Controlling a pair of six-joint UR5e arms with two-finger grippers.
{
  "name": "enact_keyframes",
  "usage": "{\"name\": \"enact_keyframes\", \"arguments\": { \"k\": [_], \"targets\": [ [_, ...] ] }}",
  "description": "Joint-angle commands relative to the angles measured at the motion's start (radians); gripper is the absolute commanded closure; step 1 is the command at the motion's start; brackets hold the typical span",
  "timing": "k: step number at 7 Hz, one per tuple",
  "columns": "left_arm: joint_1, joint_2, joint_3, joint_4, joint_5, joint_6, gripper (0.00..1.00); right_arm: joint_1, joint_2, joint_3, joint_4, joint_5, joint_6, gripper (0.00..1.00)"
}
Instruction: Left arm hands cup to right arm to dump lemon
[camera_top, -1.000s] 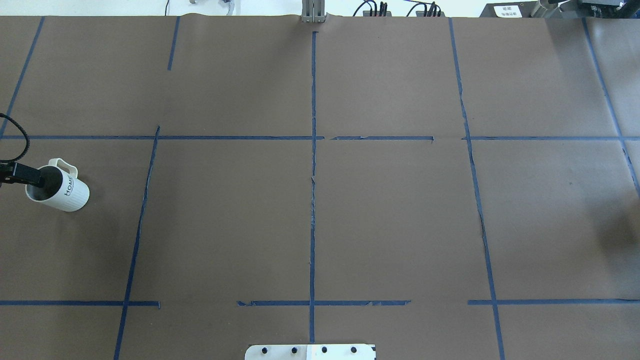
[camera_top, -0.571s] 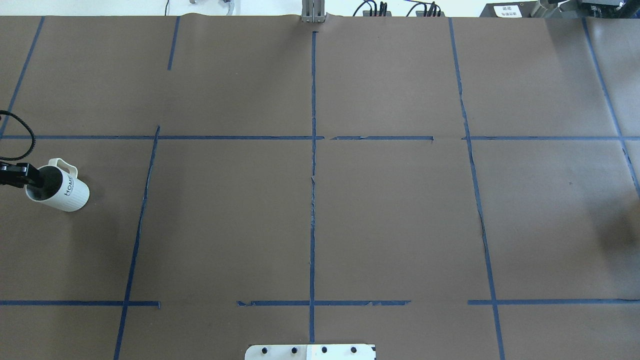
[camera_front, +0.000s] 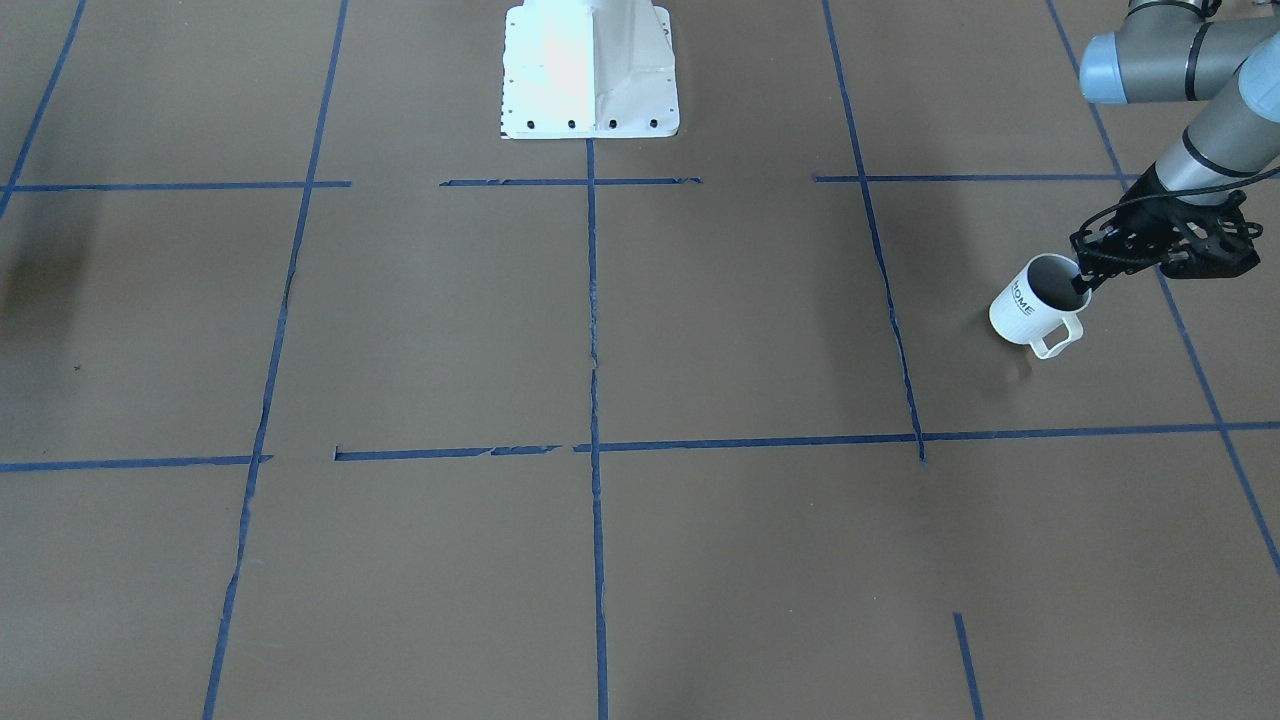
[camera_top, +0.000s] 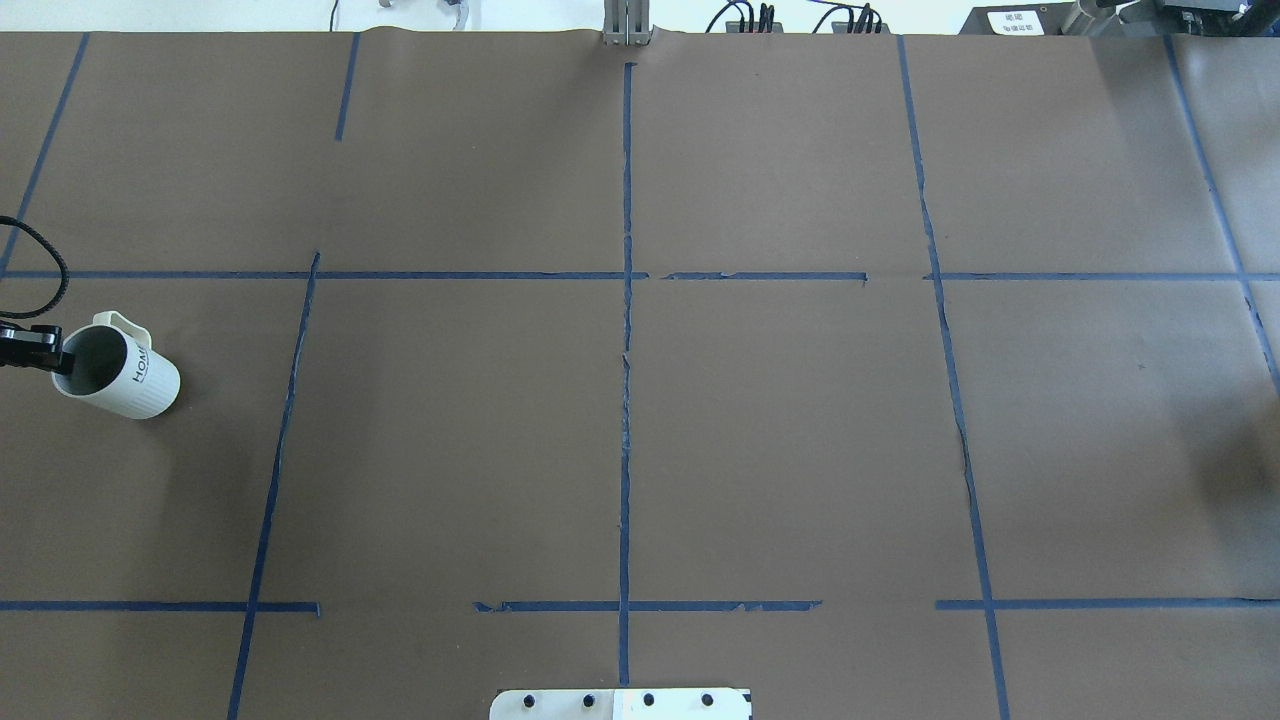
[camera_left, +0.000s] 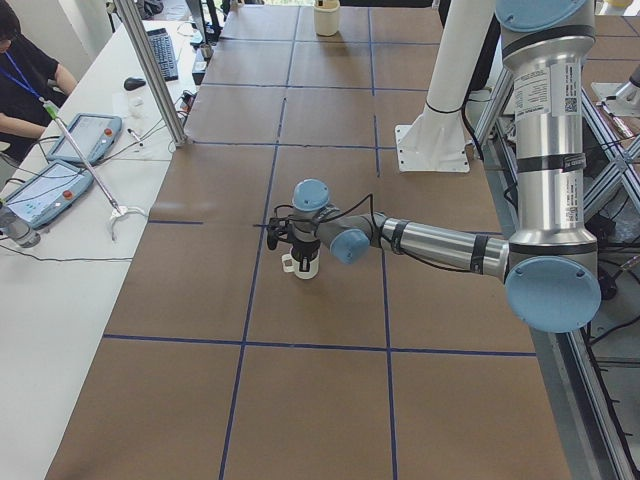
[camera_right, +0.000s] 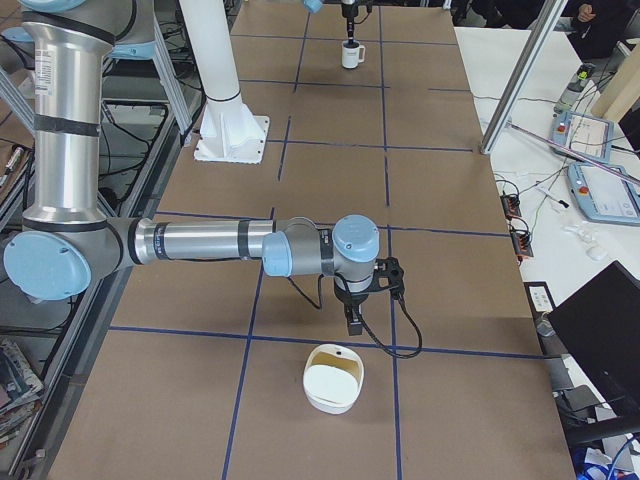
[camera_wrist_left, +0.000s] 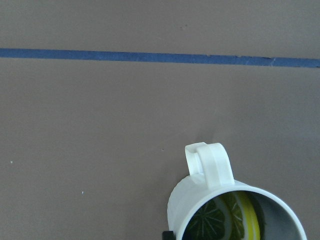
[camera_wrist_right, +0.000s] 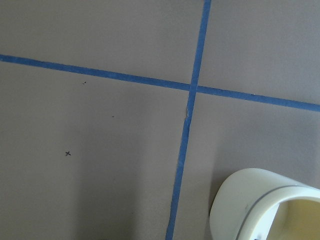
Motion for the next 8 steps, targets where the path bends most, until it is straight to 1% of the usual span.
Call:
{"name": "enact_keyframes", "arguments": {
  "k": [1, 2, 3, 4, 5, 6, 7, 8],
  "targets": [
    [-0.064, -0.040, -0.063, 0.135, -0.025, 0.004, 1.00, 0.000, 0.000, 0.005, 0.056, 0.002, 0.003, 0.00],
    [-0.066, -0.114, -0.084, 0.230, -0.025, -0.008, 1.00, 0.000, -0.009, -0.003, 0.172, 0.006, 0.009, 0.00],
    [-0.066, -0.213, -0.081, 0.354, -0.025, -0.010, 1.00, -0.018, 0.000, -0.007, 0.278, 0.002, 0.004, 0.01],
    [-0.065, -0.310, -0.080, 0.475, -0.027, -0.010, 1.00, -0.082, 0.049, -0.039, 0.392, -0.009, 0.003, 0.01],
    [-0.063, -0.400, -0.071, 0.577, -0.051, -0.011, 1.00, -0.153, 0.077, -0.087, 0.505, -0.009, 0.003, 0.01],
    [-0.057, -0.457, -0.052, 0.613, -0.079, -0.046, 1.00, -0.220, 0.170, -0.130, 0.584, -0.009, 0.001, 0.01],
    [-0.034, -0.519, -0.025, 0.610, -0.085, -0.139, 1.00, -0.300, 0.254, -0.142, 0.586, -0.003, 0.026, 0.01],
    [0.016, -0.571, -0.003, 0.612, -0.083, -0.221, 1.00, -0.366, 0.300, -0.144, 0.594, -0.024, 0.073, 0.01]
  ]
}}
